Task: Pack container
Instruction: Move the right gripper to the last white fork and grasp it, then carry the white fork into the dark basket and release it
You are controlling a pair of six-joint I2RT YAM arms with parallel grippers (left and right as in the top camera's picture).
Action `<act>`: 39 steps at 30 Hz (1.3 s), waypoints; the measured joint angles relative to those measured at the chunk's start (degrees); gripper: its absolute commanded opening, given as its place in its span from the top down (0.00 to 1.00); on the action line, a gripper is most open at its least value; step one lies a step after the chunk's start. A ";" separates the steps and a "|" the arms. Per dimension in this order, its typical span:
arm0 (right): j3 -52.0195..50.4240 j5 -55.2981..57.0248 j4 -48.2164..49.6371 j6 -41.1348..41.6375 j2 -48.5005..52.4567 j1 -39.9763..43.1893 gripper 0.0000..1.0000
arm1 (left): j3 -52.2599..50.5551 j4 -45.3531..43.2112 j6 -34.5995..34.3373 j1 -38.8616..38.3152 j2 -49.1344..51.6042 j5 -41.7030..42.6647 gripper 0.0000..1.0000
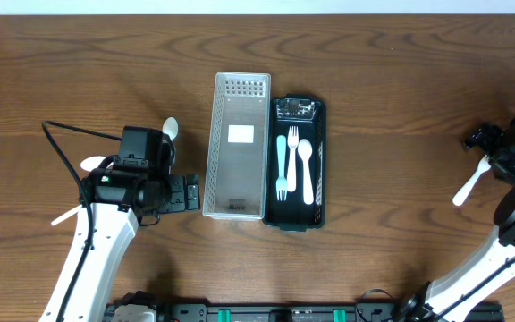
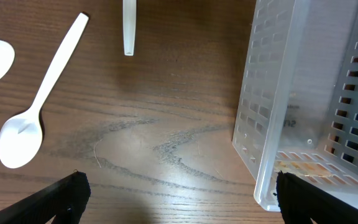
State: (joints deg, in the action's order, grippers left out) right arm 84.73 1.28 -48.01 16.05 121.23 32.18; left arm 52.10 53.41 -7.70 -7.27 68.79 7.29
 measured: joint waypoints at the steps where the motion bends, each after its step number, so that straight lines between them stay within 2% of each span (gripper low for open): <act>1: 0.11 0.02 0.17 -0.09 0.17 0.00 0.06 | 0.00 -0.02 0.00 0.00 0.00 0.00 0.02; 4: 0.13 0.11 0.39 -0.09 0.22 0.00 0.07 | 0.00 0.00 0.00 0.00 0.00 -0.02 0.02; 6: 0.13 0.13 0.44 -0.22 0.22 0.00 0.13 | 0.00 -0.02 0.00 0.00 0.00 0.00 0.02; 13: 0.13 0.20 0.48 -0.20 0.22 0.00 0.48 | 0.00 0.00 0.00 0.00 0.00 0.00 0.02; 20: 0.13 0.20 0.24 -0.35 0.22 0.00 0.70 | 0.00 0.00 0.00 0.00 0.00 0.00 0.02; 27: 0.13 0.22 0.20 -0.42 0.22 0.00 0.78 | 0.00 0.00 0.00 0.00 0.00 0.00 0.02; 31: 0.17 0.22 0.11 -0.39 0.22 0.02 0.97 | 0.00 0.00 0.00 0.00 0.00 0.00 0.02; 32: 0.17 0.20 0.09 -0.39 0.22 0.00 0.99 | 0.00 -0.02 0.00 0.00 0.00 0.00 0.02; 39: 0.33 -0.79 -3.72 0.74 0.15 -0.04 0.99 | 0.00 0.00 0.00 0.00 0.00 0.00 0.02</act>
State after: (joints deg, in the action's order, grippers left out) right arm 85.06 0.49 -51.72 16.80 121.38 32.14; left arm 52.10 53.41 -7.70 -7.27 68.79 7.29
